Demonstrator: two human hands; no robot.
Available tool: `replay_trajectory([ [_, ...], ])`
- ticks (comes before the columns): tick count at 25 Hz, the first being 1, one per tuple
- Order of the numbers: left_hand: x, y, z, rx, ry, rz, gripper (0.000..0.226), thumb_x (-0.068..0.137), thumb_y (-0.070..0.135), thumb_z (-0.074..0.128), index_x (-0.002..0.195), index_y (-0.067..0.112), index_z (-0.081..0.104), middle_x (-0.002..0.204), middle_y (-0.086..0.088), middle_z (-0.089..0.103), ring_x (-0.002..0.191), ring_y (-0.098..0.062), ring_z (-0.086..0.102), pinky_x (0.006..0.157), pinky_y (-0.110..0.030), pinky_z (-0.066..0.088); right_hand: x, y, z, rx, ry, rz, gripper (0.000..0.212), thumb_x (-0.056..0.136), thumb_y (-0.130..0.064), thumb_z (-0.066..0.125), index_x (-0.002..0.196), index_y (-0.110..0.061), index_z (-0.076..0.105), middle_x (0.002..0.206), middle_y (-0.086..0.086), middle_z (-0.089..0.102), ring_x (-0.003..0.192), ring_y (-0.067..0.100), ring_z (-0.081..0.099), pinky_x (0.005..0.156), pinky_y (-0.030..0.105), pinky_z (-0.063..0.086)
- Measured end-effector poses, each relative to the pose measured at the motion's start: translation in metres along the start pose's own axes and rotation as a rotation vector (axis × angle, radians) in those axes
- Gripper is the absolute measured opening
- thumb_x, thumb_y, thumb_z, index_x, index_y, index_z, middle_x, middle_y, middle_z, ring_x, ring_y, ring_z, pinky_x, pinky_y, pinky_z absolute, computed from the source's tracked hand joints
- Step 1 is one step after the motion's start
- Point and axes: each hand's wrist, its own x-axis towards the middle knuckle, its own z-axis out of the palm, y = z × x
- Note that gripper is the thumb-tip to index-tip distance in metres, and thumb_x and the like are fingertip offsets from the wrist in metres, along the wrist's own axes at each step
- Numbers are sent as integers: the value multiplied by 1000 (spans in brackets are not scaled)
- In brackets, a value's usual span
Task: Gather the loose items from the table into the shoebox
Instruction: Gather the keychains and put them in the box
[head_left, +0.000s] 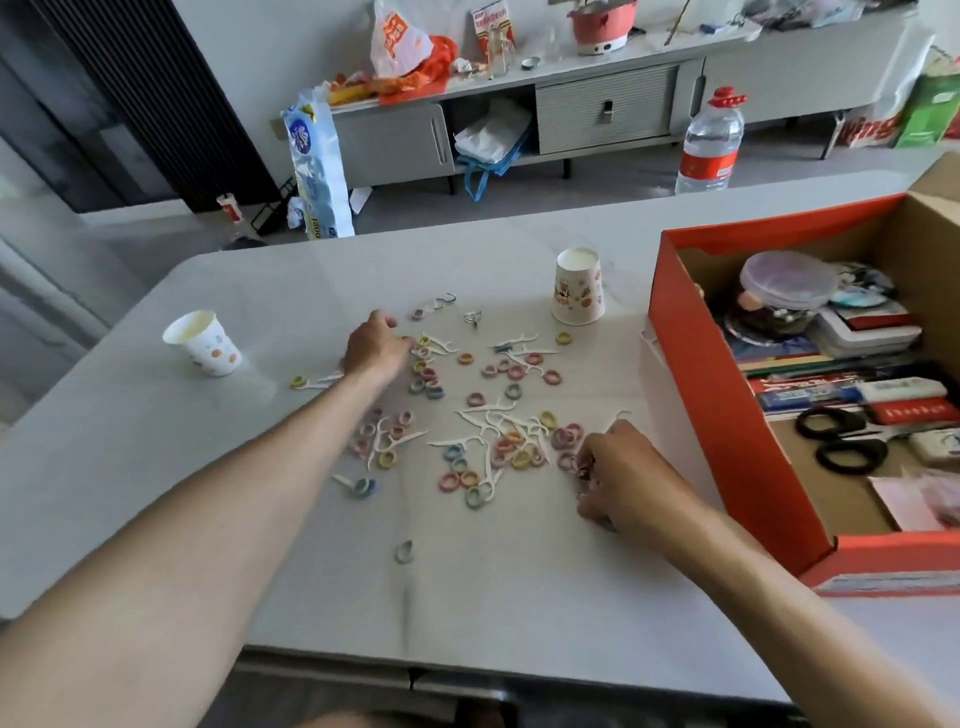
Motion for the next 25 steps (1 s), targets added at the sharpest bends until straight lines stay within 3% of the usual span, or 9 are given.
replay_trajectory([
  [3,36,19,20,155,-38,71,52,92,36,64,136,13,50,137,-14,56,124,-33,52,98,-36,43,3,-3,0,-196,44,64,35,79,-20,69,108,-11,53,115,10,41,104,29,44,65,28,35],
  [7,69,45,41,320,-97,208,56,92,47,62,139,19,49,139,-16,52,128,-37,47,102,-40,43,8,-9,-2,-314,22,158,41,87,-26,63,123,-15,47,123,12,51,113,31,49,71,33,34],
  [12,89,59,54,421,-92,228,33,92,32,63,119,13,64,133,-14,58,122,-35,52,102,-39,44,13,-5,-4,-191,-16,129,32,89,-15,59,119,-10,50,121,12,56,113,31,54,73,30,35],
  [17,94,58,50,383,-168,95,59,85,44,73,121,-1,60,124,-20,62,115,-37,58,98,-43,48,11,-3,-11,-175,-12,133,26,92,-14,58,116,-8,54,120,12,53,112,31,54,72,29,35],
  [19,91,60,49,311,-150,97,57,85,34,76,124,0,51,123,-19,62,114,-37,59,98,-42,47,9,-6,-11,-153,-4,118,25,92,-15,57,115,-10,51,120,11,55,112,31,55,72,29,35],
  [22,80,69,51,172,-13,206,30,94,12,58,120,5,44,121,-18,61,106,-37,59,82,-36,45,9,-8,-12,-46,21,111,17,92,-17,54,100,-14,39,113,11,60,105,32,59,72,30,37],
  [25,74,84,53,151,-27,198,34,93,15,44,125,4,42,126,-20,58,110,-40,56,77,-33,37,13,-7,-14,296,55,108,19,91,-24,59,99,-17,43,101,9,62,93,31,62,77,37,51],
])
